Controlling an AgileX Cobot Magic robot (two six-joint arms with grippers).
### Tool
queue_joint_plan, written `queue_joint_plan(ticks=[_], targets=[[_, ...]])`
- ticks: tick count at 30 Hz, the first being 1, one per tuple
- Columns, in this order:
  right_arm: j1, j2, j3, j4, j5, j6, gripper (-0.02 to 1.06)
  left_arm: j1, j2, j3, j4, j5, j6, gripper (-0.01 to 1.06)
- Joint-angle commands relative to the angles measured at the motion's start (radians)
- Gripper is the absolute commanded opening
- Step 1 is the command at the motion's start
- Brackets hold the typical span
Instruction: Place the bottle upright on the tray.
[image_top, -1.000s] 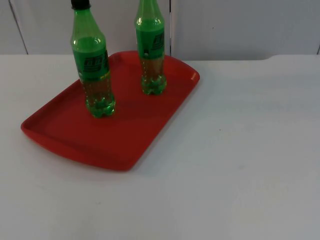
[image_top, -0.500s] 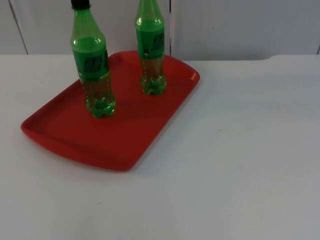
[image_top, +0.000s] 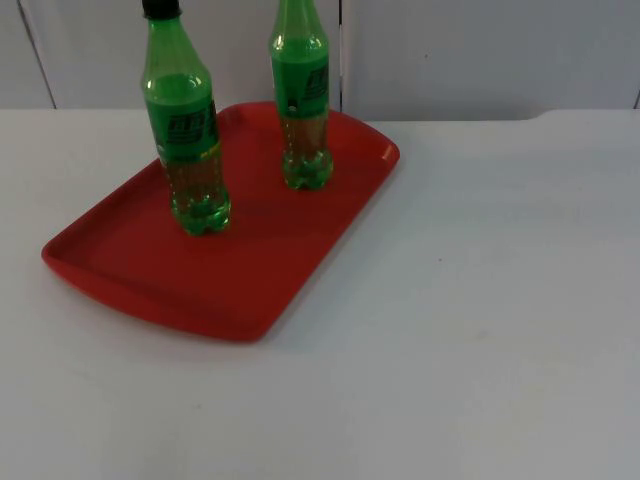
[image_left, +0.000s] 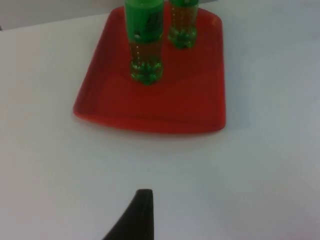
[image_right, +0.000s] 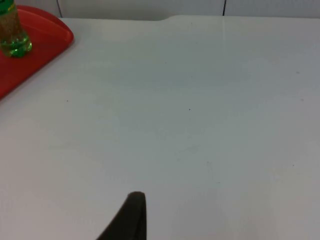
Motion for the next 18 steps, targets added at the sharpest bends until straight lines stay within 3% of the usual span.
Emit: queue_joint_plan(ticks=[1,18], targets=[[-0.006,-0.004,0.001,0.000,-0.001,0.004,1.05,0.022,-0.004,0.005,-0.007,0.001,-0.005,1.05],[-0.006,-0.004,0.001,0.000,-0.001,0.004,1.05,0.205,-0.004,0.005,-0.007,0.001,-0.005,1.05]])
